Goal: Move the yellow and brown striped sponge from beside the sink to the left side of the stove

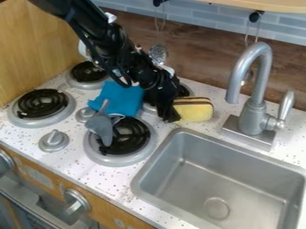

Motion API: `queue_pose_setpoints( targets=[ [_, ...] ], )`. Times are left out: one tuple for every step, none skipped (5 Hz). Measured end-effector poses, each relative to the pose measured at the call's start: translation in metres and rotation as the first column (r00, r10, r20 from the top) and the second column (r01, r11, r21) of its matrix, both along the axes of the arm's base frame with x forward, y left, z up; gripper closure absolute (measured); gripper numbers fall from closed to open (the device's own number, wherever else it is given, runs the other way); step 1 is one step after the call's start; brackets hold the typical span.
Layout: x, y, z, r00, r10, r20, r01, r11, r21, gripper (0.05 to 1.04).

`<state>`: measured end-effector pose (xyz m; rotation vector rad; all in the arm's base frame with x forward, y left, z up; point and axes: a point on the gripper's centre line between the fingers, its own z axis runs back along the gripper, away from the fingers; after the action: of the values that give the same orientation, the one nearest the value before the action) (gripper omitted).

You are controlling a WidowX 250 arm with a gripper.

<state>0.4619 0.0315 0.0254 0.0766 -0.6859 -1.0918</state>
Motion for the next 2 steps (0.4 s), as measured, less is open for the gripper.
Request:
queue_pose_setpoints(
  targets=[
    [-0.012,-0.003,0.002,1.000,-0.007,-0.018,0.007,1.000,-0.004,0.439],
    [-0.037,0.016,0.040,1.000,0.026,0.000,-0.026,0.999,0.033,0.439]
  ],
)
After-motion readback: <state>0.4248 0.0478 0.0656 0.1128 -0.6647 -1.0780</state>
